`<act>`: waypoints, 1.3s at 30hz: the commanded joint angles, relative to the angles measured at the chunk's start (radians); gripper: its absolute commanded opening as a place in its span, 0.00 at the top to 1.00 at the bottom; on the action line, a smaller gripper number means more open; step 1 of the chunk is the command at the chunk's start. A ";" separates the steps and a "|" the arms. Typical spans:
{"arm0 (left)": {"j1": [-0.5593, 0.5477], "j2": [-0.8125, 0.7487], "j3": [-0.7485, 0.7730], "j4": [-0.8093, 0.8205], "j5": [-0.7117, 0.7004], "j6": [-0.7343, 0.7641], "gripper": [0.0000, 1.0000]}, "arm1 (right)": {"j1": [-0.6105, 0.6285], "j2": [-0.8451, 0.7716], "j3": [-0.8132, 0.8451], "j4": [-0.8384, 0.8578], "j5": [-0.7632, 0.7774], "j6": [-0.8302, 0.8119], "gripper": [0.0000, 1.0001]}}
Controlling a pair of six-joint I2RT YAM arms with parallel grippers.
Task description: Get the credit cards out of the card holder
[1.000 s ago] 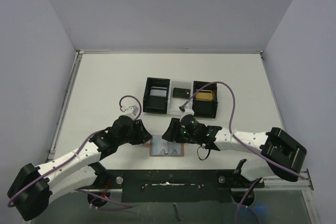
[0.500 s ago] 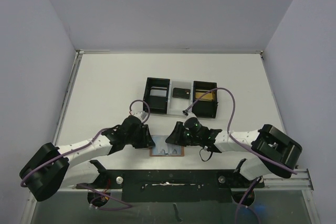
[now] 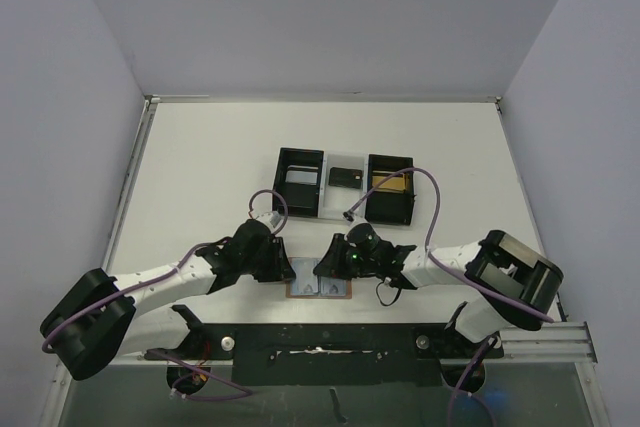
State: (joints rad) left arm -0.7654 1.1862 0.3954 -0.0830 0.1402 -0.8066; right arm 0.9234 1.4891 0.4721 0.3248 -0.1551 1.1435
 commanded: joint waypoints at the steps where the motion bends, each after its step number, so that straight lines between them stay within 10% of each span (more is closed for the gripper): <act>1: -0.006 0.008 0.033 0.032 0.007 0.022 0.75 | 0.001 0.016 0.038 0.108 -0.029 0.007 0.86; 39: -0.018 0.070 0.065 -0.044 -0.079 0.058 0.81 | -0.085 -0.061 -0.029 0.082 -0.086 0.002 1.00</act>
State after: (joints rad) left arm -0.7761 1.2453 0.4480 -0.1162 0.1085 -0.7731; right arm 0.8494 1.4708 0.4206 0.4175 -0.2478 1.1755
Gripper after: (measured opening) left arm 0.190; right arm 0.027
